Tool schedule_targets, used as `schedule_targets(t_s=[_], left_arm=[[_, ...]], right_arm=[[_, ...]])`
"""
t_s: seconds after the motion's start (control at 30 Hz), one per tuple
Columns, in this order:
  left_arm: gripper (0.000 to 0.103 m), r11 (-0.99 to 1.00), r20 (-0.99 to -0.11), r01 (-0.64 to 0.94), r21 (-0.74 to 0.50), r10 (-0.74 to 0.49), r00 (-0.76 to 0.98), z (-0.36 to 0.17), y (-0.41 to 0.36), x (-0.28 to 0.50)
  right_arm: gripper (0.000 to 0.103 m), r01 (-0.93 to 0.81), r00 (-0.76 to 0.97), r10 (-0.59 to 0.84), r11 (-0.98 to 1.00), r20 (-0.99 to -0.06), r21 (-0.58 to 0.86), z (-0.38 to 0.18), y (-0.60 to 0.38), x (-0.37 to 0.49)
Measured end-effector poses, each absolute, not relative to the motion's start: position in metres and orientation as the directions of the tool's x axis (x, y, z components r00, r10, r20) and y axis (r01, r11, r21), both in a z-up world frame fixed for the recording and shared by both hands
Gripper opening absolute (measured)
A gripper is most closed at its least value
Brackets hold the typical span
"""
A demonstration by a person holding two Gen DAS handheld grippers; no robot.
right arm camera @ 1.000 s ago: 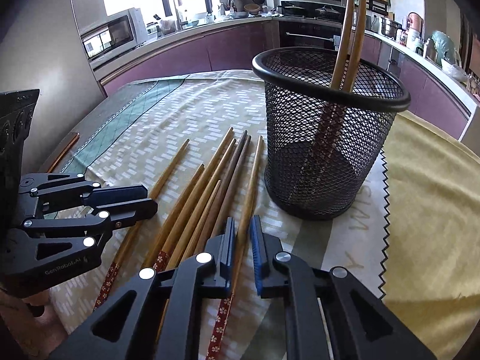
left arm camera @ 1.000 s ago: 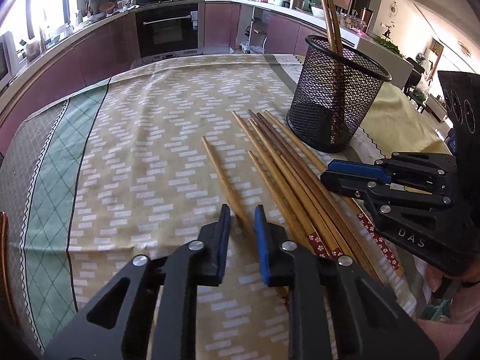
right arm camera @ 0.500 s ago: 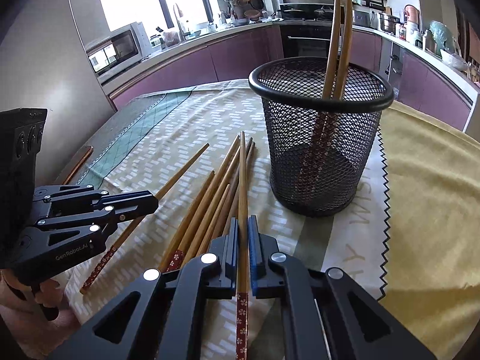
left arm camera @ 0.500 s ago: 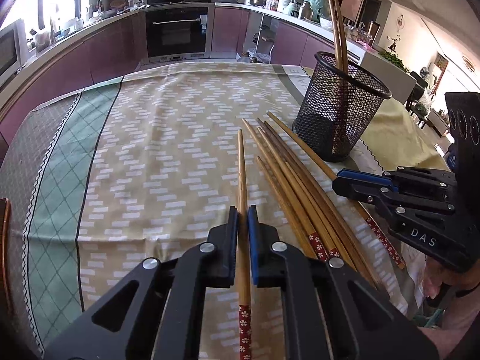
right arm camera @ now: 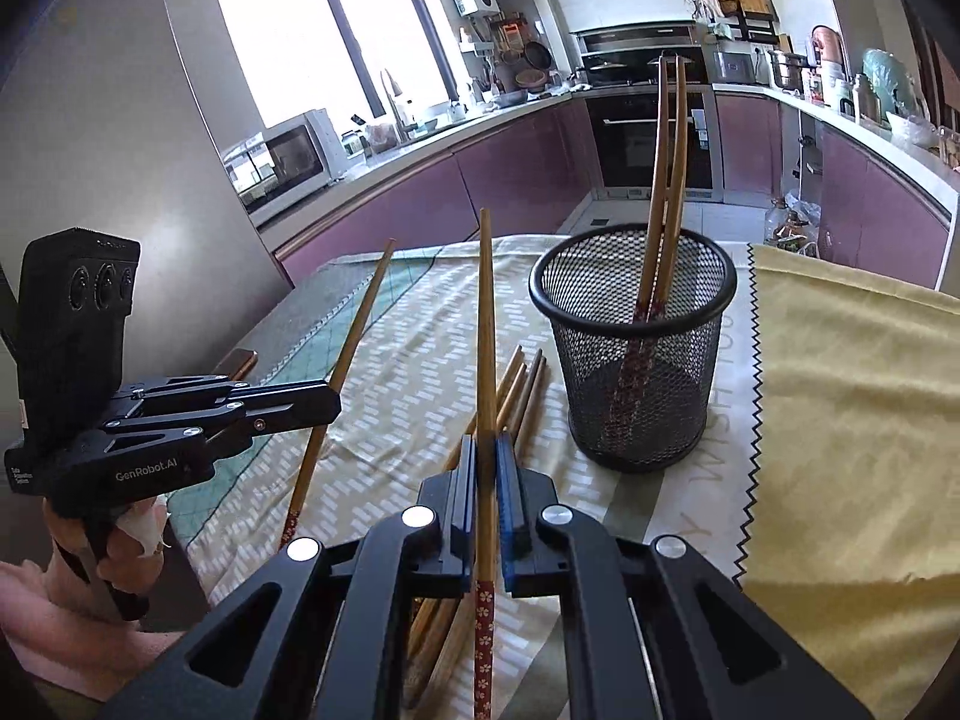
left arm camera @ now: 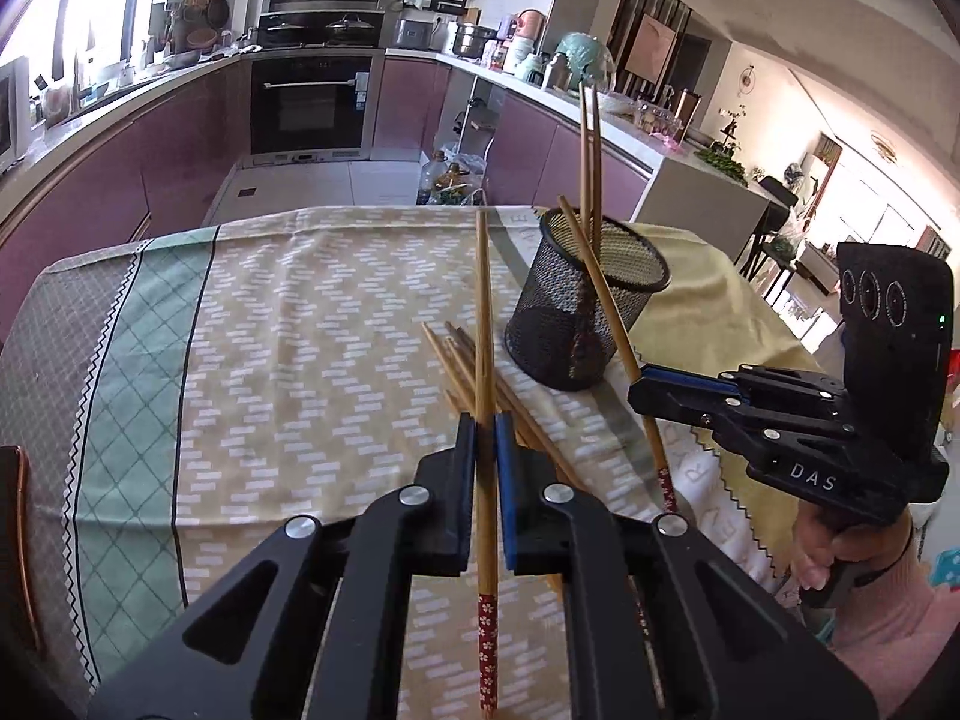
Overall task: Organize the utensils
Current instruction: 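Lift both chopsticks upright and lower them into the mesh cup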
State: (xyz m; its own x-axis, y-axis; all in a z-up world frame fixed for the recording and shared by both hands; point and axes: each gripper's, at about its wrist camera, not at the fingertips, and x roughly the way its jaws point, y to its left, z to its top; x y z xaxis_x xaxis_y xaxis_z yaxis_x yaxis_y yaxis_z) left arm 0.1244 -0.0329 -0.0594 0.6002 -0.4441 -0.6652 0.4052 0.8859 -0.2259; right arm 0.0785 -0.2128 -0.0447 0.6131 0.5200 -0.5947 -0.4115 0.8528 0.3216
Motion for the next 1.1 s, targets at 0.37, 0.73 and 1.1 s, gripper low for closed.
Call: schedule_targets(t_s=[0.37,0.73,1.1], left_arm=[[0.008,0.842,-0.528,0.487,-0.233,-0.530,0.663,0.008,-0.032,0.112],[0.007,0.823,-0.430,0.522,-0.223,-0.563,0.705,0.060,-0.057,0.137],[0.007,0.829,-0.427,0.535,-0.165,-0.549,0.719,0.078,-0.099,0.170]], right_arm=[[0.006,-0.408,0.700,0.516,0.856,-0.493,0.318,-0.006,-0.237,0.078],[0.006,-0.403,0.784,0.481,0.875,-0.392,0.267,0.047,-0.262,0.086],[0.006,-0.356,0.823,0.430,0.899,-0.370,0.253,0.061,-0.273,0.121]])
